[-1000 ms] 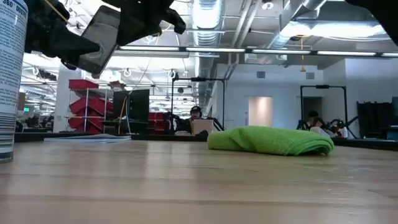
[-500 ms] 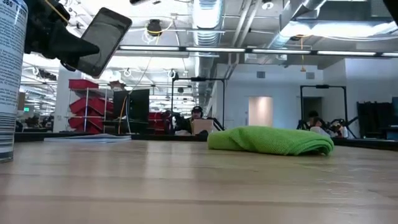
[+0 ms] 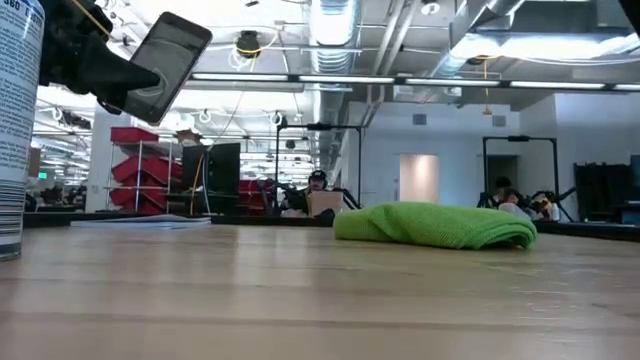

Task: Apply microfiber cloth
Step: Spray the front of the black cellphone with the white spray bottle

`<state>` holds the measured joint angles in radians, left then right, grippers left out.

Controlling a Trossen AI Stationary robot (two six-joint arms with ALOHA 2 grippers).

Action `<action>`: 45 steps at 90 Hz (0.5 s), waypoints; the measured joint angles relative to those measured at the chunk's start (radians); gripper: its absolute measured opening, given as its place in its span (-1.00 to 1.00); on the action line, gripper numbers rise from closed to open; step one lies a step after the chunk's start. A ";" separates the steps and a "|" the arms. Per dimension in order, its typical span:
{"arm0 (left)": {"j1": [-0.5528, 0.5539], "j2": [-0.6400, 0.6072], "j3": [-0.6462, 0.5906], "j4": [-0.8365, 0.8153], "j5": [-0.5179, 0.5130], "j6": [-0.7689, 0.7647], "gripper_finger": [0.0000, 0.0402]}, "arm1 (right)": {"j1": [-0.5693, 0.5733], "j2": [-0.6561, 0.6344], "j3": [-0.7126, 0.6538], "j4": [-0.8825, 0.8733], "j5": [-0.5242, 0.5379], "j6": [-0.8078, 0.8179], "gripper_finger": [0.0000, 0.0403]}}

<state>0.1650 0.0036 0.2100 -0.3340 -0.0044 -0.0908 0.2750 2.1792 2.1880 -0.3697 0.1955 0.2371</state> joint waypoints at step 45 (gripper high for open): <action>0.000 0.000 0.000 0.001 0.000 0.008 -0.99 | 0.009 0.004 0.112 0.015 0.006 -0.048 -1.00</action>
<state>0.1648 0.0036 0.2100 -0.3332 -0.0040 -0.0826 0.2844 2.1830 2.3000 -0.3542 0.2017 0.1886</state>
